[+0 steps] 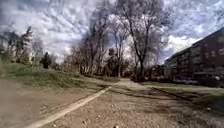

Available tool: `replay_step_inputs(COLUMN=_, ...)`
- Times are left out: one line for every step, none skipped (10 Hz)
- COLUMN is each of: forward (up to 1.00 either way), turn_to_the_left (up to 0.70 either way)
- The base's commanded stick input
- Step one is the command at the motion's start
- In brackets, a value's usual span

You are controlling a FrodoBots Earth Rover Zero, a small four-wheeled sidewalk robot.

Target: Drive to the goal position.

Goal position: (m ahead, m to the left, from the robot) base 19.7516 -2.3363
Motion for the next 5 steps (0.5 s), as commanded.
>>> replay_step_inputs(forward=0.7, turn_to_the_left=0.0)
replay_step_inputs(forward=0.7, turn_to_the_left=0.0)
replay_step_inputs(forward=0.7, turn_to_the_left=0.0)
replay_step_inputs(forward=0.7, turn_to_the_left=0.0)
replay_step_inputs(forward=0.7, turn_to_the_left=0.0)
